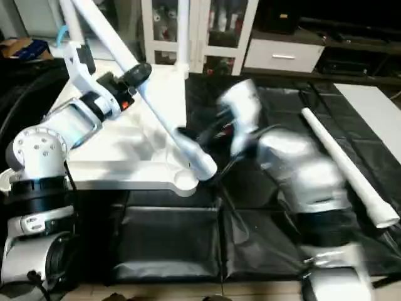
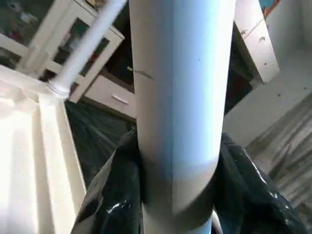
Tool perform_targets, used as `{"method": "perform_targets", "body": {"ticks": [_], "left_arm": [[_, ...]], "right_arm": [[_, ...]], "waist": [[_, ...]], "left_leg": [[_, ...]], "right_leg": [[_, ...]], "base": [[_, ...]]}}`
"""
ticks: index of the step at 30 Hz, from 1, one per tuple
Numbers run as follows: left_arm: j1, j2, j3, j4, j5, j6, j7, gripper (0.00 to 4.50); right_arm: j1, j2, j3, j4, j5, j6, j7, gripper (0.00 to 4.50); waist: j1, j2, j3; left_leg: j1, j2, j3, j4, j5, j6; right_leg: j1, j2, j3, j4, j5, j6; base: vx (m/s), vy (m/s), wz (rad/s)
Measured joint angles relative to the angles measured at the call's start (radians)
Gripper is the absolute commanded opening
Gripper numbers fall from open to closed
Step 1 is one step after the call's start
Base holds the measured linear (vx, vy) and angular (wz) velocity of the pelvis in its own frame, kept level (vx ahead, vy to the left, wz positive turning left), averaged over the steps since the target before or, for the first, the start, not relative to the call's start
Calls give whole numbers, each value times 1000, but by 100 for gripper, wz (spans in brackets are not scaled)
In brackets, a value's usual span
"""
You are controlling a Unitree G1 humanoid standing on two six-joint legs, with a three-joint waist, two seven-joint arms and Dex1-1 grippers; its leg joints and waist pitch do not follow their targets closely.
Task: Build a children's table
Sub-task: Pick table leg
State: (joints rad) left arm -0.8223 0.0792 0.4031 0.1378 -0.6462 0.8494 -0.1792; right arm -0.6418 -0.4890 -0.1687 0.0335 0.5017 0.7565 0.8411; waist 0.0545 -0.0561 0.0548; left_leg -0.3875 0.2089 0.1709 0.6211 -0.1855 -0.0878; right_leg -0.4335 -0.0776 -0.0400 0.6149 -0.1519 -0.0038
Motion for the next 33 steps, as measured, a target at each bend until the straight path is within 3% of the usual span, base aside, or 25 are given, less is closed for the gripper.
{"method": "perform_targets", "body": {"ticks": [3,6,12,17,25,33], "left_arm": [[0,-5,-3,0,1,1,12,164],[-1,-3,-9,0,-2,1,12,164],[-8,-9,-49,0,-2,10,11,164],[-19,-17,-64,-4,-3,34,20,164],[-19,-21,-84,-28,-9,46,19,164],[-20,-22,-130,-56,-14,76,10,164]], "right_arm": [[33,-95,-18,60,-8,9,53,311],[98,-150,-2,92,-42,-3,98,311],[91,-99,22,41,16,35,108,311],[49,-77,50,43,44,60,127,311],[47,-50,105,49,39,70,144,311],[40,-43,167,49,45,103,167,311]], "waist": [[5,-8,0],[6,-10,0],[-11,-10,0],[-10,-12,0],[3,-17,2],[4,-19,3]], "left_leg": [[0,1,0,0,0,0],[0,0,0,0,0,0],[0,1,0,0,0,0],[-1,1,0,1,0,0],[-2,1,0,1,0,1],[-1,1,0,1,0,0]], "right_leg": [[0,1,-1,0,0,0],[1,0,0,-1,0,0],[-1,1,-1,0,1,1],[-1,0,-1,0,1,1],[-1,0,-1,-1,1,1],[-1,0,-1,0,1,1]], "base": [[0,0,0],[0,0,0],[0,0,0],[0,0,0],[0,0,0],[0,0,0]]}}
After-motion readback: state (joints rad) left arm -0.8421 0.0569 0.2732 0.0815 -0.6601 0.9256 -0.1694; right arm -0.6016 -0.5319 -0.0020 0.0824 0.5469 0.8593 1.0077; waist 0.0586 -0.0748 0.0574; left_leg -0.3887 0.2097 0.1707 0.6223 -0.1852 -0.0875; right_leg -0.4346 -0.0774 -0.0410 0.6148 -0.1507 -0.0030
